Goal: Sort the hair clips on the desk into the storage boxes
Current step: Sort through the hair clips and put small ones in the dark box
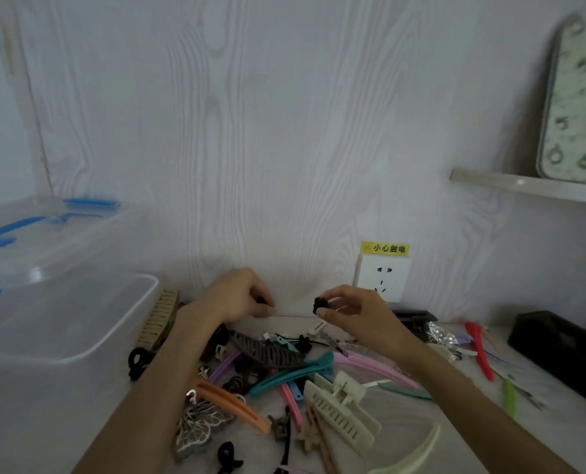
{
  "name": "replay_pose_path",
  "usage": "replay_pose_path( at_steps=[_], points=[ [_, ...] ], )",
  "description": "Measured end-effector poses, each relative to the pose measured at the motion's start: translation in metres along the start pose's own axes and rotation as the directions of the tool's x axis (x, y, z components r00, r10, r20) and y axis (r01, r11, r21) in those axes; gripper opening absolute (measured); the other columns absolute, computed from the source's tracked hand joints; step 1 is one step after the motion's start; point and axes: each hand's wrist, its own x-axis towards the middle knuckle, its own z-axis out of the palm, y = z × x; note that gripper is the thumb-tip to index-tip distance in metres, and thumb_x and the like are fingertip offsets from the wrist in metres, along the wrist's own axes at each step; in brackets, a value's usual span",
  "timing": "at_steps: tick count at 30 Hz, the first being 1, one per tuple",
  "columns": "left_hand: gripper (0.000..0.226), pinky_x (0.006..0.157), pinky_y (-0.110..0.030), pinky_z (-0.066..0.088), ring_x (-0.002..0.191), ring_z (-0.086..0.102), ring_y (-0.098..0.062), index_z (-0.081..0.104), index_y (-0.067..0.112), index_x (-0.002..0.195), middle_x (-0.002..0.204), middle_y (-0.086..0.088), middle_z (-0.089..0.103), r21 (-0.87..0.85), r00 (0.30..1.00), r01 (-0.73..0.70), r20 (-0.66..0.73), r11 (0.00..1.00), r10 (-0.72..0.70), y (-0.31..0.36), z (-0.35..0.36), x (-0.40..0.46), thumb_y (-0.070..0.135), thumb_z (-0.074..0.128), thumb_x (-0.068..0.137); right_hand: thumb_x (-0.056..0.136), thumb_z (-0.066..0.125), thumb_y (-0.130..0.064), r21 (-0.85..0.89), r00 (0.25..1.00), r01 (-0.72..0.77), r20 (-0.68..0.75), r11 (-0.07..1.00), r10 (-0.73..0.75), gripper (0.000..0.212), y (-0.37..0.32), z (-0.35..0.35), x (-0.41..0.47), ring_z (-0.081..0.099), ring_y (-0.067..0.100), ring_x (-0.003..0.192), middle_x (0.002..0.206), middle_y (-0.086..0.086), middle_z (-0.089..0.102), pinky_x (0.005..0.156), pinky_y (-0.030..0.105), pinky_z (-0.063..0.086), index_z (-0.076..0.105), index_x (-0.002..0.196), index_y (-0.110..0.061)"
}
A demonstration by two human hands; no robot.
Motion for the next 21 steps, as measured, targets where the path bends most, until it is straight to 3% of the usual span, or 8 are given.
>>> replay_pose_path(
  at_steps=[3, 5, 10, 13, 16, 19, 21],
  points=[
    [0.015, 0.068, -0.018, 0.044, 0.078, 0.062, -0.004, 0.073, 0.027, 0.090, 0.089, 0.014, 0.069, -0.092, 0.970, -0.045, -0.240, 0.995, 0.022, 0.024, -0.005, -0.004, 0.035, 0.073, 0.077, 0.079, 0.071, -0.028, -0.034, 0.999, 0.003, -0.039, 0.999, -0.004, 0.010, 0.002, -0.030, -0.024, 0.069, 0.013, 0.079, 0.086, 0.001, 0.073, 0.070, 0.022, 0.056, 0.069, 0.089, -0.024],
    [0.013, 0.066, -0.022, 0.048, 0.073, 0.064, -0.002, 0.072, 0.032, 0.088, 0.084, 0.019, 0.068, -0.172, 0.956, -0.096, -0.292, 0.980, 0.043, 0.055, -0.001, -0.005, 0.038, 0.072, 0.077, 0.079, 0.070, -0.028, -0.078, 0.995, -0.002, -0.101, 0.997, -0.006, 0.010, 0.005, -0.058, -0.040, 0.069, 0.014, 0.075, 0.082, 0.002, 0.073, 0.068, 0.022, 0.055, 0.069, 0.087, -0.022],
    [0.013, 0.073, -0.025, 0.049, 0.075, 0.064, -0.003, 0.073, 0.032, 0.086, 0.080, 0.016, 0.068, -0.136, 0.955, -0.204, -0.246, 0.970, 0.166, 0.158, 0.037, 0.012, 0.040, 0.072, 0.076, 0.079, 0.068, -0.036, -0.117, 0.939, -0.108, -0.339, 0.987, 0.063, 0.013, 0.030, -0.135, -0.084, 0.066, 0.018, 0.064, 0.074, 0.002, 0.069, 0.056, 0.026, 0.047, 0.065, 0.081, -0.023],
    [0.014, 0.081, -0.031, 0.053, 0.081, 0.067, -0.008, 0.076, 0.024, 0.086, 0.079, 0.011, 0.070, -0.203, 0.952, -0.286, -0.172, 0.937, 0.253, 0.217, 0.076, 0.026, 0.032, 0.075, 0.075, 0.084, 0.064, -0.035, -0.198, 0.881, -0.165, -0.470, 0.966, 0.054, 0.020, 0.049, -0.184, -0.118, 0.058, 0.008, 0.067, 0.077, -0.001, 0.064, 0.059, 0.016, 0.042, 0.063, 0.091, -0.017],
    [0.017, 0.078, -0.025, 0.051, 0.081, 0.065, -0.005, 0.075, 0.022, 0.092, 0.091, 0.006, 0.074, -0.194, 0.934, -0.350, -0.147, 0.917, 0.325, 0.268, 0.122, 0.031, 0.030, 0.073, 0.077, 0.087, 0.059, -0.033, -0.307, 0.792, -0.215, -0.610, 0.927, -0.018, 0.021, 0.069, -0.230, -0.156, 0.055, 0.003, 0.073, 0.085, -0.006, 0.063, 0.061, 0.008, 0.041, 0.063, 0.099, -0.016],
    [0.018, 0.078, -0.023, 0.052, 0.084, 0.066, -0.006, 0.074, 0.023, 0.096, 0.098, 0.006, 0.074, -0.259, 0.921, -0.379, -0.197, 0.888, 0.335, 0.309, 0.157, 0.038, 0.030, 0.070, 0.080, 0.087, 0.059, -0.029, -0.412, 0.699, -0.235, -0.701, 0.880, -0.141, 0.020, 0.084, -0.259, -0.178, 0.057, 0.013, 0.086, 0.090, -0.003, 0.065, 0.074, 0.016, 0.041, 0.065, 0.102, -0.017],
    [0.019, 0.084, -0.028, 0.054, 0.089, 0.067, -0.009, 0.074, 0.022, 0.098, 0.101, 0.005, 0.073, -0.343, 0.919, -0.390, -0.203, 0.854, 0.339, 0.333, 0.173, 0.045, 0.029, 0.069, 0.081, 0.086, 0.063, -0.023, -0.490, 0.704, -0.229, -0.680, 0.841, -0.204, 0.019, 0.094, -0.272, -0.182, 0.057, 0.012, 0.085, 0.090, -0.004, 0.066, 0.075, 0.009, 0.038, 0.067, 0.102, -0.015]
  ],
)
